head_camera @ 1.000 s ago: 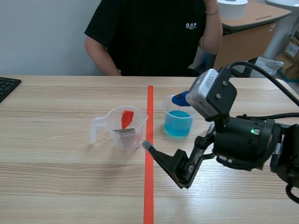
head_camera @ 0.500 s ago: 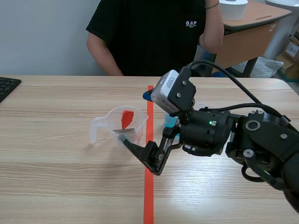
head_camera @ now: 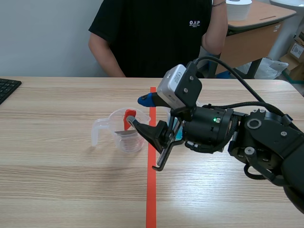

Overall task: Do the redox reaction experiment.
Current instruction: 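Lift the metal plate out of the left beaker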

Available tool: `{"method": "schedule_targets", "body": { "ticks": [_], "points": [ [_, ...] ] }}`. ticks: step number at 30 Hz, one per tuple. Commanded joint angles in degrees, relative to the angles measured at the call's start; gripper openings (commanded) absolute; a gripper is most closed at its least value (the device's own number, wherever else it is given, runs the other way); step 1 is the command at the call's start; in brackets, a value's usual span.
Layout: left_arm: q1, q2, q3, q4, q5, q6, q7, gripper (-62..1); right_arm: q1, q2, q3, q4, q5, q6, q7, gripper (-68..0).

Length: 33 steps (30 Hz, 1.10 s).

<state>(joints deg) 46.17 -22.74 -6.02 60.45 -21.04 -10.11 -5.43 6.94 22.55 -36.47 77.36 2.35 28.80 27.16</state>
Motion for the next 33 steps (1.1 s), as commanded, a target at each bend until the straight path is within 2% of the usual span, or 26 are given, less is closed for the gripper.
{"method": "schedule_targets", "body": {
  "ticks": [1,4,10,17,26,33],
  "points": [
    [0.6,-0.3,-0.4,0.5,-0.3,-0.1,-0.6,1.4,1.0,0.1,0.4,1.2,0.6,0.0,1.1,-43.8],
    [0.6,-0.3,-0.4,0.5,-0.3,-0.1,-0.6,1.4,1.0,0.0,0.4,1.2,0.6,0.0,1.2,-49.5],
    [0.6,-0.3,-0.4,0.5,-0.3,-0.1,-0.6,1.4,1.0,-0.3,0.4,1.2,0.7,0.0,1.5,-54.0],
    [0.6,-0.3,-0.4,0.5,-0.3,-0.1,-0.6,1.4,1.0,-0.3,0.4,1.2,0.7,0.0,2.6,-66.0],
    [0.6,-0.3,-0.4,0.5,-0.3,-0.1,-0.6,1.4,1.8,-0.2,0.5,1.2,0.7,0.0,7.0,-66.0],
    [0.6,-0.3,-0.4,0.5,-0.3,-0.1,-0.6,1.4,2.1,-0.2,0.6,1.4,0.7,0.0,7.3,-66.0]
  ]
}}
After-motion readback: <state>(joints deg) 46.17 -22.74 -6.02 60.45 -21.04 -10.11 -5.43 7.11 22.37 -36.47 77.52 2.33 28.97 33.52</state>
